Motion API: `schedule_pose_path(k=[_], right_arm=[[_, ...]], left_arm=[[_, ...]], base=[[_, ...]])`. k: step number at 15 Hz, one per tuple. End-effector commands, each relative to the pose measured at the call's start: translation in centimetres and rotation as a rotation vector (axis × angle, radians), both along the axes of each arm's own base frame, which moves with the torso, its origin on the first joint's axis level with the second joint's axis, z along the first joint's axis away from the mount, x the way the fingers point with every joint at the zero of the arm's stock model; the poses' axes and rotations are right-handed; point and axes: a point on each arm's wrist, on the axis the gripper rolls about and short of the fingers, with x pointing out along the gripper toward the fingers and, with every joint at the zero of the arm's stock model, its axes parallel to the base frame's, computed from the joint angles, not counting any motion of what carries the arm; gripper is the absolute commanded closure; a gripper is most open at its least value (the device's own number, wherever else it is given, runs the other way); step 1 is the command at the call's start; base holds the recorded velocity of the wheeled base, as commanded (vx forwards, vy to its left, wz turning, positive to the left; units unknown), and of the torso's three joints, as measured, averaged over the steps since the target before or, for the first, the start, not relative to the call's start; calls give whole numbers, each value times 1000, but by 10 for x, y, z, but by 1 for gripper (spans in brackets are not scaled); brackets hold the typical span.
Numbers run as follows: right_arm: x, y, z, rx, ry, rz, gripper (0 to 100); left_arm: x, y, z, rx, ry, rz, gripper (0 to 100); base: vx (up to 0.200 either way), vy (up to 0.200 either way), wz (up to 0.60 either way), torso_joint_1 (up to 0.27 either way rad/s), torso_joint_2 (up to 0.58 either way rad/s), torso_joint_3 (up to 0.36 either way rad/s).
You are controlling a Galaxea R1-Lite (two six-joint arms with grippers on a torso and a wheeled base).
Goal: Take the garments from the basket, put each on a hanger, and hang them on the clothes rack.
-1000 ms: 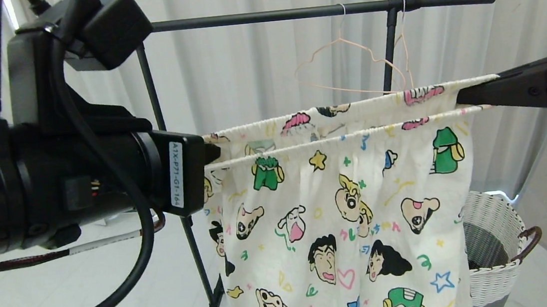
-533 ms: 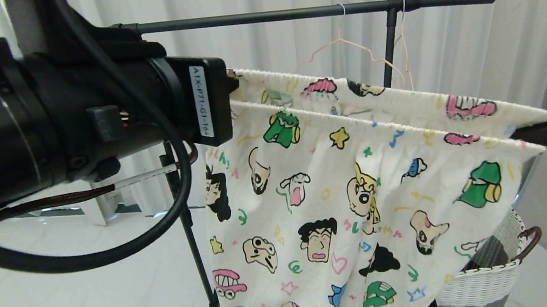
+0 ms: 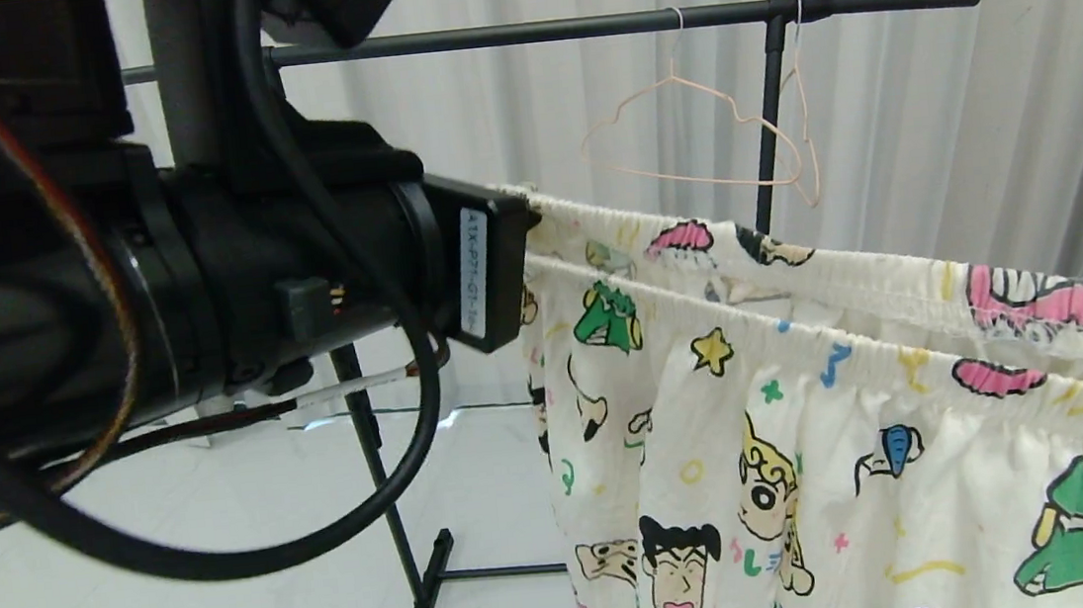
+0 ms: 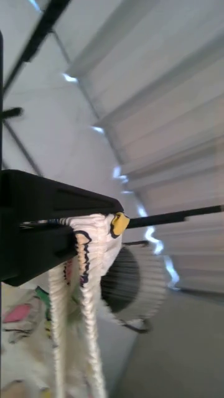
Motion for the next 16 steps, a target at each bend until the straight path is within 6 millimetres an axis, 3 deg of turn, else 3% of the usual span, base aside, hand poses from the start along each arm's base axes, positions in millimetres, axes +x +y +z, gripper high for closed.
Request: schedule_pose_path(k=[1, 4, 9, 12, 16], right_arm=[[6, 0, 0, 3, 4, -52, 100], [19, 4, 4, 61, -3, -123, 100], [49, 39, 9, 164, -28, -141, 100], [55, 50, 9, 160, -25, -140, 100], [54, 48, 11, 165, -28, -139, 100]], left_arm=[[-26, 16, 2, 26, 52, -41, 100], [-69, 32, -3, 22, 260, -110, 100], [-126, 27, -6, -98, 532, -280, 100], [-132, 27, -5, -106, 552, -306, 100], [-133, 36, -4, -113, 549, -306, 100]], base=[[0, 0, 0, 0, 0, 0], [0, 0, 0, 0, 0, 0], [0, 0, 0, 0, 0, 0], [0, 0, 0, 0, 0, 0], [0, 0, 0, 0, 0, 0]])
